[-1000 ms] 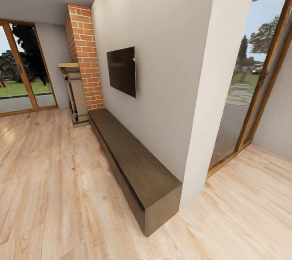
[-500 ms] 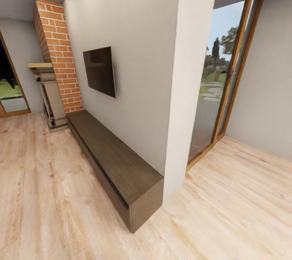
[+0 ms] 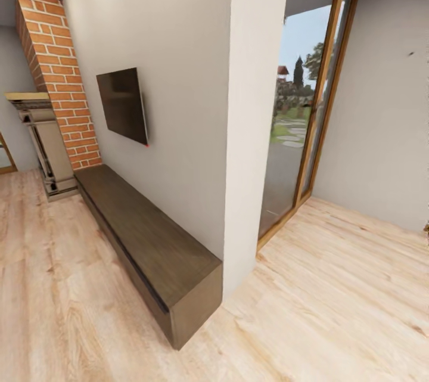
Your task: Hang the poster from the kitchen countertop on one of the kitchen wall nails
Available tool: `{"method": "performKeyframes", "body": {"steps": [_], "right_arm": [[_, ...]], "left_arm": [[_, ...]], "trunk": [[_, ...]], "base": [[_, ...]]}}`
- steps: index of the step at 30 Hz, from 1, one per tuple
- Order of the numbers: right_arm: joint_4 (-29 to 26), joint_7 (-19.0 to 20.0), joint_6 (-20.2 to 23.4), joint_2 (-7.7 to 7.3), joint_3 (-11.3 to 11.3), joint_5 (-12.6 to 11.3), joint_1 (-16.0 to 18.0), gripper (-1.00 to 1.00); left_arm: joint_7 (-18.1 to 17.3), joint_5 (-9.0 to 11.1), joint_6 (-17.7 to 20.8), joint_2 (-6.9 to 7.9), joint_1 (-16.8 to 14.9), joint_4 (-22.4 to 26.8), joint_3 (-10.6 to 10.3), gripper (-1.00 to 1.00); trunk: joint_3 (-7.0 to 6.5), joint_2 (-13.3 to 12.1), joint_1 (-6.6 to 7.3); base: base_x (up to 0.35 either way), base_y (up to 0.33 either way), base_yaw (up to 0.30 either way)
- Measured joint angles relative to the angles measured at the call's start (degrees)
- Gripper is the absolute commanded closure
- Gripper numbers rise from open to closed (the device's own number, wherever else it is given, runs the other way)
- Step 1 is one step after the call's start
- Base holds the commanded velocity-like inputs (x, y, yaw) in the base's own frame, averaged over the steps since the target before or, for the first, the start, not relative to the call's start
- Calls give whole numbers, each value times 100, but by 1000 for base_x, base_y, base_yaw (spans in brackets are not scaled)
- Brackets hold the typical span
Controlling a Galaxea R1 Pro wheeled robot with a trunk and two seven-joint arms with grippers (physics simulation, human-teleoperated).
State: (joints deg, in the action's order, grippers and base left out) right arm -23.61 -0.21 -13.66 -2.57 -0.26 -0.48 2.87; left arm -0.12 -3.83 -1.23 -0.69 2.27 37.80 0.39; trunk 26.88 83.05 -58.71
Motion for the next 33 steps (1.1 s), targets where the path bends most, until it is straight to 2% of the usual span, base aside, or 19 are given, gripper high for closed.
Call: {"method": "performKeyframes", "body": {"steps": [6,12,20,27,33], "right_arm": [[0,-3,2,-22,2,-4,0,-100],[-2,4,5,-28,-6,-15,-2,-100],[-1,5,5,-34,-6,-15,-1,-100],[0,5,5,-35,-6,-15,-1,-100],[0,5,5,-34,-12,-15,-1,-100]], "left_arm": [[3,-5,0,0,0,0,-1,-100],[4,-6,-1,0,-2,-5,-2,-100],[4,-6,1,0,-1,-10,-1,-100],[4,-5,4,-1,-1,-8,1,-100],[1,0,7,-1,-1,-9,1,-100]], "trunk": [[0,0,0],[-13,0,-2],[-36,0,-4],[-58,-1,-4],[-76,0,-2]], "base": [[130,-272,-20],[-3,-297,-269],[-214,-209,-296],[-295,-39,-299],[-73,-4,-299]]}}
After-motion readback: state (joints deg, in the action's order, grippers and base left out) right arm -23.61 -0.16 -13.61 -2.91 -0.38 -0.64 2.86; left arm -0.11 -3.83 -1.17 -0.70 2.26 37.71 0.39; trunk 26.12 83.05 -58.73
